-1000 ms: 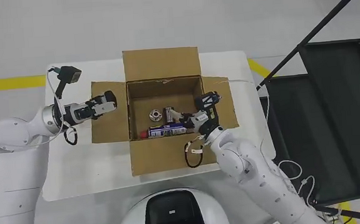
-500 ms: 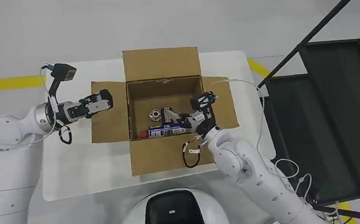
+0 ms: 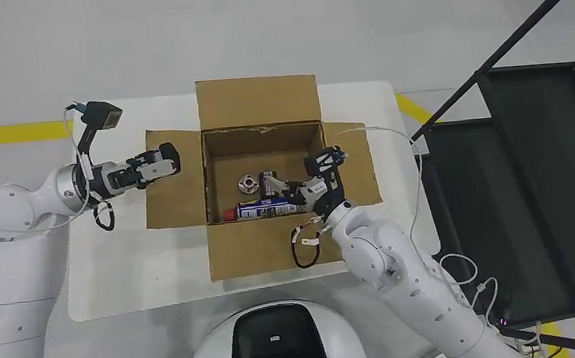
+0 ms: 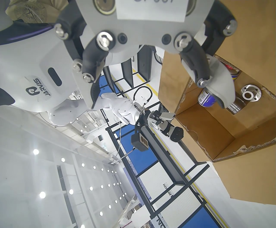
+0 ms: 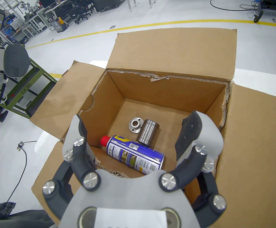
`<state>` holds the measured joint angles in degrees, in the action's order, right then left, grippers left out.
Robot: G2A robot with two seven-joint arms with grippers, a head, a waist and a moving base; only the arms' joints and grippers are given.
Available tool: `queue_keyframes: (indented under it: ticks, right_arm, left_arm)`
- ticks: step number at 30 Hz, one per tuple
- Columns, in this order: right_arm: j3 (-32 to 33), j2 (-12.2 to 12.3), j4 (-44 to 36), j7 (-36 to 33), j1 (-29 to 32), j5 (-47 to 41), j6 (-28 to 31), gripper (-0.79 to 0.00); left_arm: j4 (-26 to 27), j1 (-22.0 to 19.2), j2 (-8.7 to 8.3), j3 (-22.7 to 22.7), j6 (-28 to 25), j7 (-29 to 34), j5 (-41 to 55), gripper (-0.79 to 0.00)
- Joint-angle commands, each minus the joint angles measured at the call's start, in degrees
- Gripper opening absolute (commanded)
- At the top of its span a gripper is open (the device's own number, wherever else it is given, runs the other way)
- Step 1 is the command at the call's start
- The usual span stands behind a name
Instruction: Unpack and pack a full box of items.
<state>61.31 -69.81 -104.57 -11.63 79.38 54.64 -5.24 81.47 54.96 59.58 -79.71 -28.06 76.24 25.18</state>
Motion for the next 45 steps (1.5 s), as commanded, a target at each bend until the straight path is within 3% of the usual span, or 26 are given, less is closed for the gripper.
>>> queue_keyframes:
  ticks: [1,28,34,39,45]
  right_arm:
    - [0.0,0.0,0.0,0.0,0.0,0.0,0.0,0.0]
    - [0.0,0.0,0.1,0.0,0.0,0.1,0.1,0.0]
    - [-2.2,-1.1,0.5,-9.1,-5.1,-4.7,-3.2,0.0]
    - [-5.3,-2.9,3.8,-22.0,-13.7,-11.3,-13.3,0.0]
    - [-10.9,-5.4,12.2,-30.4,-22.6,-12.8,-23.3,0.0]
  left_arm:
    - [0.0,0.0,0.0,0.0,0.0,0.0,0.0,0.0]
    - [0.7,0.4,-0.12,0.4,0.9,-1.2,-2.5,0.0]
    - [-1.5,-1.7,-1.03,-2.6,0.0,-3.0,-7.8,0.0]
    - [-2.9,-3.0,-1.75,-4.3,-1.6,-2.5,-10.1,0.0]
    - [-3.5,-3.3,-2.09,-4.2,-2.4,-2.4,-11.4,0.0]
